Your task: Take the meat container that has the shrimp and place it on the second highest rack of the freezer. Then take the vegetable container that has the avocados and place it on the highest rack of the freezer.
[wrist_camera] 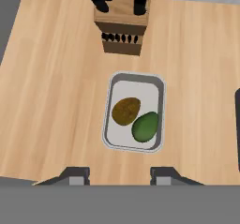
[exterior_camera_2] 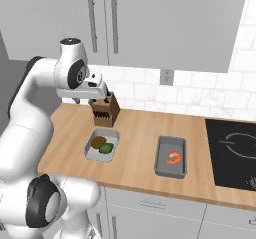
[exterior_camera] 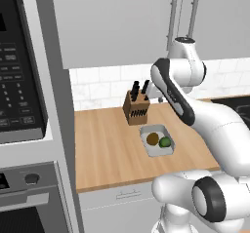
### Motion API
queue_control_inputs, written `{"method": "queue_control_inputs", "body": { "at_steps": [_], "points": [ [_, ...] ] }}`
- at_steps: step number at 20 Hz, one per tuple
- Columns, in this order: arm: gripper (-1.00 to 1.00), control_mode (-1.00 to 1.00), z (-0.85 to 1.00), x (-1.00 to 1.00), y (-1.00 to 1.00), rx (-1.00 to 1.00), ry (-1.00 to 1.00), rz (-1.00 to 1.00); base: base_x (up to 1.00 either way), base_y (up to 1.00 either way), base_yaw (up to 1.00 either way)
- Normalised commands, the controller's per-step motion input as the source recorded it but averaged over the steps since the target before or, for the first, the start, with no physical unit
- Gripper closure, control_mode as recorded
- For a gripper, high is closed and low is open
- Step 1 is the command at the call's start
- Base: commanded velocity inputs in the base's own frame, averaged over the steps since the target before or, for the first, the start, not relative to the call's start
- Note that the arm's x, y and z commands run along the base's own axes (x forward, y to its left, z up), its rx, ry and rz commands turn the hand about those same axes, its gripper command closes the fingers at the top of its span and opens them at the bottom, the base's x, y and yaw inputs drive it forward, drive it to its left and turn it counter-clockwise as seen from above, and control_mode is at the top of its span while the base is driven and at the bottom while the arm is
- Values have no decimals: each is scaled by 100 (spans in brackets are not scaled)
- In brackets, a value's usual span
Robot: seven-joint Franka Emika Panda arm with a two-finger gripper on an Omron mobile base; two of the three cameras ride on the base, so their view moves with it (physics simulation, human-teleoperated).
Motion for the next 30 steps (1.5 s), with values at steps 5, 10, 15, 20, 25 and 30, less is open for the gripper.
{"method": "queue_control_inputs", "body": {
  "at_steps": [5, 10, 15, 20, 25, 30],
  "points": [
    [-100, -100, -9, -36, -40, 3, 0, -10, 0, 0, 0],
    [-100, -100, -24, -68, -100, 19, 8, -35, 0, 0, 0],
    [-100, -100, -47, -11, -100, 20, 27, -62, 0, 0, 0],
    [-100, -100, -29, 0, -100, 6, 31, -62, 0, 0, 0],
    [-100, -100, -42, -5, -100, 1, 35, -40, 0, 0, 0],
    [-100, -100, -64, 0, -100, -2, 22, -38, 0, 0, 0]
  ]
}}
